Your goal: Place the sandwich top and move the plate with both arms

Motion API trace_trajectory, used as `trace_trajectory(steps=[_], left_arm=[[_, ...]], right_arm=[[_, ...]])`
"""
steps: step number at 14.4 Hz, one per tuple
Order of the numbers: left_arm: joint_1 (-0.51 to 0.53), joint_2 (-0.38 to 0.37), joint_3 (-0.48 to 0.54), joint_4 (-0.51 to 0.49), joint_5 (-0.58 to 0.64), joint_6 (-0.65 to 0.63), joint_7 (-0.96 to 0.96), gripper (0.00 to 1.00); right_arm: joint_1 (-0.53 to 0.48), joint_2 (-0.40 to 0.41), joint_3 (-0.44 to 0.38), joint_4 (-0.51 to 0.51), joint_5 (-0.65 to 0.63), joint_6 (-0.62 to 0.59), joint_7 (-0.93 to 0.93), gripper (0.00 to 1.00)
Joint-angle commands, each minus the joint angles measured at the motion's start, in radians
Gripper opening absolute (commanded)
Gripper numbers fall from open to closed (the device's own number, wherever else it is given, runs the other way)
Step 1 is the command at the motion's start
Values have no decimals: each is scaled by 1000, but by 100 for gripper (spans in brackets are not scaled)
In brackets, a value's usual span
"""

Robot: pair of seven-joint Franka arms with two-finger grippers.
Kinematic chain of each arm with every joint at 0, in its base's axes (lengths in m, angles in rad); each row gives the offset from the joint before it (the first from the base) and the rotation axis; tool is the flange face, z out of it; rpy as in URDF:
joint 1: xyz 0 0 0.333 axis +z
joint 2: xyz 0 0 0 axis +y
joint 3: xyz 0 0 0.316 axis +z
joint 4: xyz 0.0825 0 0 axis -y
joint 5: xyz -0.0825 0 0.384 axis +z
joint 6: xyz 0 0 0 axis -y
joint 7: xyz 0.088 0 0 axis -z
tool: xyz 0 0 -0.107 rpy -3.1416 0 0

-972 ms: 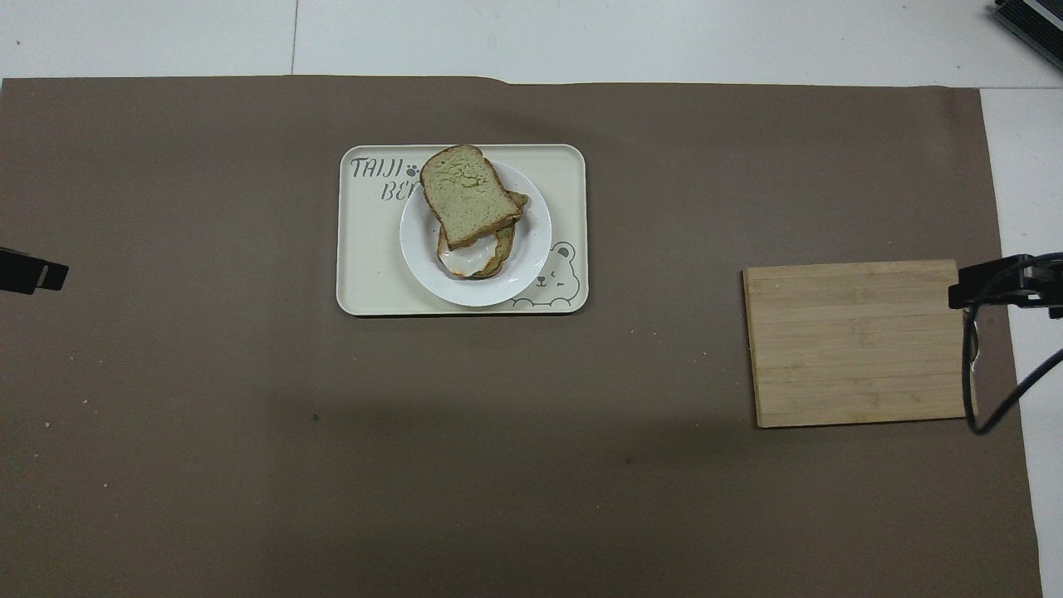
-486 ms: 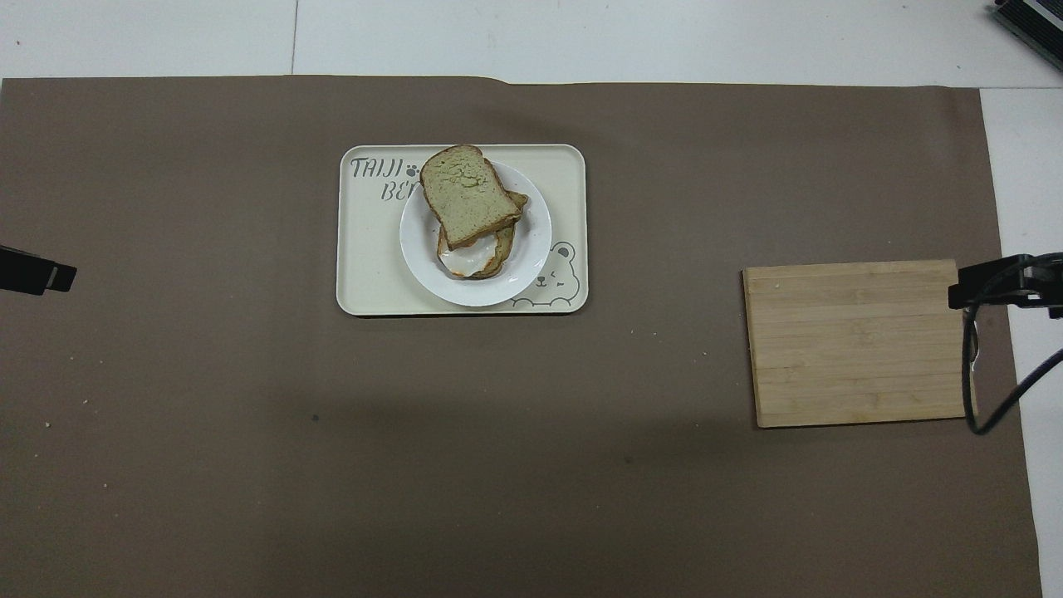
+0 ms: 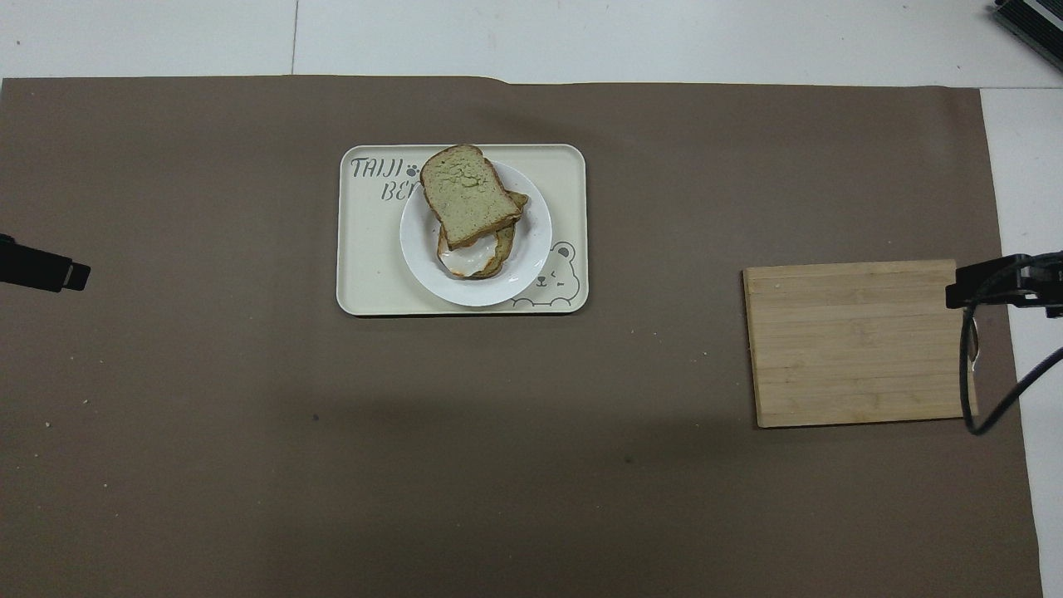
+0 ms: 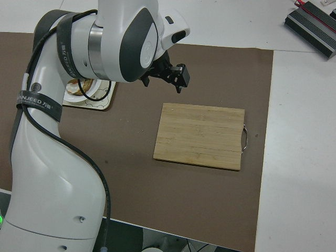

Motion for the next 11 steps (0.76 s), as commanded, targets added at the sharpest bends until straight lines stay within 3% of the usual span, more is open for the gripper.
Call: trace_trajectory(steps=[1, 11], left_arm=[[13, -24, -17, -9, 53, -49, -11, 100], [21, -41, -13, -6, 56, -86, -22, 100]], right_arm=[[-7, -10, 3, -10, 21, 7, -12, 100], [-7, -10, 3, -10, 21, 7, -12, 100]])
